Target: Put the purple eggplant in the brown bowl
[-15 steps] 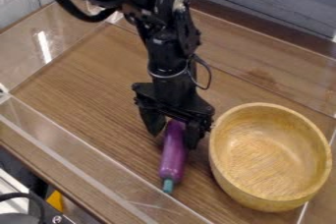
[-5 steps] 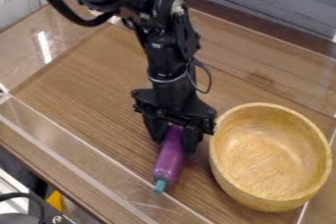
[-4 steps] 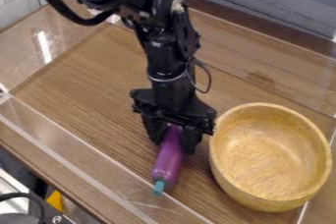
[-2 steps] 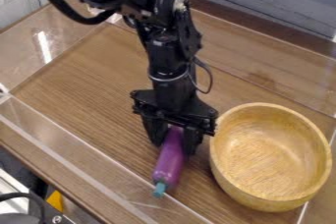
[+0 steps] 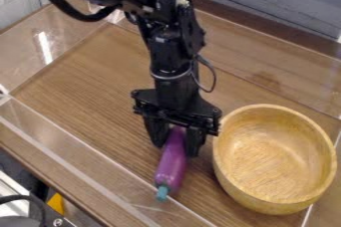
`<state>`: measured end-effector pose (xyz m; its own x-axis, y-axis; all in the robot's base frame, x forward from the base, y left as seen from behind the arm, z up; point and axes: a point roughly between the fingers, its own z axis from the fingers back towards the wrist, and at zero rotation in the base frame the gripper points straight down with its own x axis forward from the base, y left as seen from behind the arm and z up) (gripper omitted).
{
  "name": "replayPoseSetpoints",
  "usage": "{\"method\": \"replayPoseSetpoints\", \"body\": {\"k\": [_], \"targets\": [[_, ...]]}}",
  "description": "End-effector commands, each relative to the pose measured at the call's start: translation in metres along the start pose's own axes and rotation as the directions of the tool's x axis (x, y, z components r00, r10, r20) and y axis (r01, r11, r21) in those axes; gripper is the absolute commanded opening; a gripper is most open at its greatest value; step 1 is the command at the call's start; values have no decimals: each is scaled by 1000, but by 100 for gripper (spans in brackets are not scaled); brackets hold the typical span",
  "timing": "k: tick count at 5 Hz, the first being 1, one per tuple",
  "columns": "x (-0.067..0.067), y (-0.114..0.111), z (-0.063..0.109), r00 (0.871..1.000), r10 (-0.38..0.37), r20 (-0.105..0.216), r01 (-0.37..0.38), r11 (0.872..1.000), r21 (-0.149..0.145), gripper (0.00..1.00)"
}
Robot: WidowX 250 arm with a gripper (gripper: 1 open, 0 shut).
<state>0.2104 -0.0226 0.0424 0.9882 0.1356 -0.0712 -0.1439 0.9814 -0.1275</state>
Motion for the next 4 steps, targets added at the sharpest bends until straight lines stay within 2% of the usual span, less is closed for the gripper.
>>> {"method": "replayPoseSetpoints", "body": {"k": [1,4], "targets": [[9,-6,15,998,-13,57,14,1000,-8,0],[7,-9,19,999,-4,42,5,1000,-9,0]]}}
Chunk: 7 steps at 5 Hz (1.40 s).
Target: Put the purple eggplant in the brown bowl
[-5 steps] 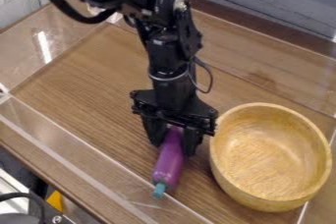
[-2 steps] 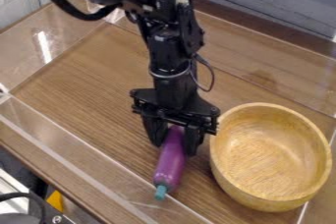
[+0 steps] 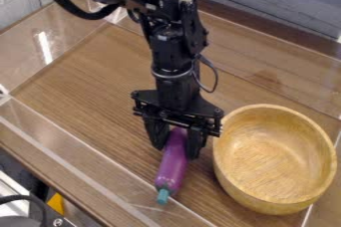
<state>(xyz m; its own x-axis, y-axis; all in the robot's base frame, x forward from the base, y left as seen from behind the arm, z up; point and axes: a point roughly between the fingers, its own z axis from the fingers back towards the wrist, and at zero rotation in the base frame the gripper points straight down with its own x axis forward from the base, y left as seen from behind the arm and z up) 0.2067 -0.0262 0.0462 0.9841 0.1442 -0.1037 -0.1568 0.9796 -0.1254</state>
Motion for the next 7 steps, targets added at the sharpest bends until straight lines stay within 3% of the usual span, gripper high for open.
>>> {"method": "replayPoseSetpoints", "body": {"k": [1,7], "targets": [[10,-6,17,998,-15,68,16,1000,-10,0],[8,-11,23,999,4,52,-4,1000,-7,0]]}}
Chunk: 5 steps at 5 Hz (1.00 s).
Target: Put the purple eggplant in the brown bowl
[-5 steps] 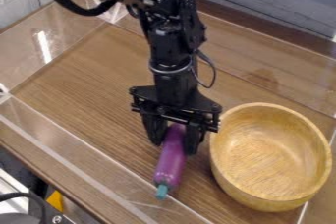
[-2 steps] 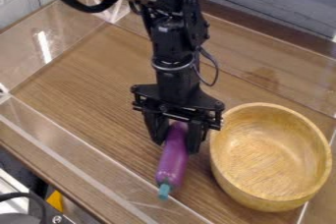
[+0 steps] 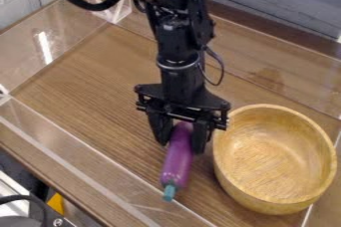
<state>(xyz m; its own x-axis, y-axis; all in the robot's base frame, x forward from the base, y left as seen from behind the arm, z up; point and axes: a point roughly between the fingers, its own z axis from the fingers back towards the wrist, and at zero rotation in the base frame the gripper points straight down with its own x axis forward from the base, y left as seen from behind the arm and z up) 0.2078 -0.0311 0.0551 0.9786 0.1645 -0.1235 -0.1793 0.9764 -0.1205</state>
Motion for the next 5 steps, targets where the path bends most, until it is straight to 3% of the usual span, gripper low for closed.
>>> {"method": "replayPoseSetpoints", "body": {"k": [1,5], "targets": [[9,-6,16,997,-16,69,16,1000,-8,0],[10,-9,19,997,-3,71,3,1000,-5,0]]}}
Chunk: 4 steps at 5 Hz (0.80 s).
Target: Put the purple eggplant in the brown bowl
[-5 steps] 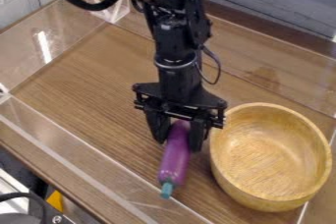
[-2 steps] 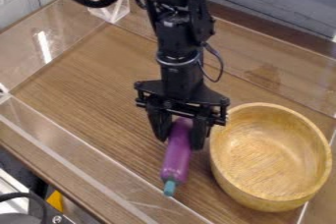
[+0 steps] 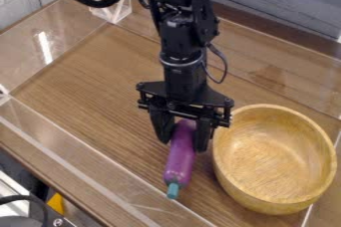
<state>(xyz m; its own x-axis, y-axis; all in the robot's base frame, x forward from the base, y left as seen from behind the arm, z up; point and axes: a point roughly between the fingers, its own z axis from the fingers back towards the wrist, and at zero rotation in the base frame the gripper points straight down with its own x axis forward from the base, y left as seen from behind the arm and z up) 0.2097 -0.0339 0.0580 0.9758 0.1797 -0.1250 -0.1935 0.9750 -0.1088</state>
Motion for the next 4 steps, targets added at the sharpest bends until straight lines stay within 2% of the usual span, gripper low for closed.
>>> {"method": "replayPoseSetpoints", "body": {"k": [1,4], "targets": [[10,-6,17,997,-15,72,16,1000,-13,0],[11,-10,21,997,-8,79,8,1000,-10,0]]}}
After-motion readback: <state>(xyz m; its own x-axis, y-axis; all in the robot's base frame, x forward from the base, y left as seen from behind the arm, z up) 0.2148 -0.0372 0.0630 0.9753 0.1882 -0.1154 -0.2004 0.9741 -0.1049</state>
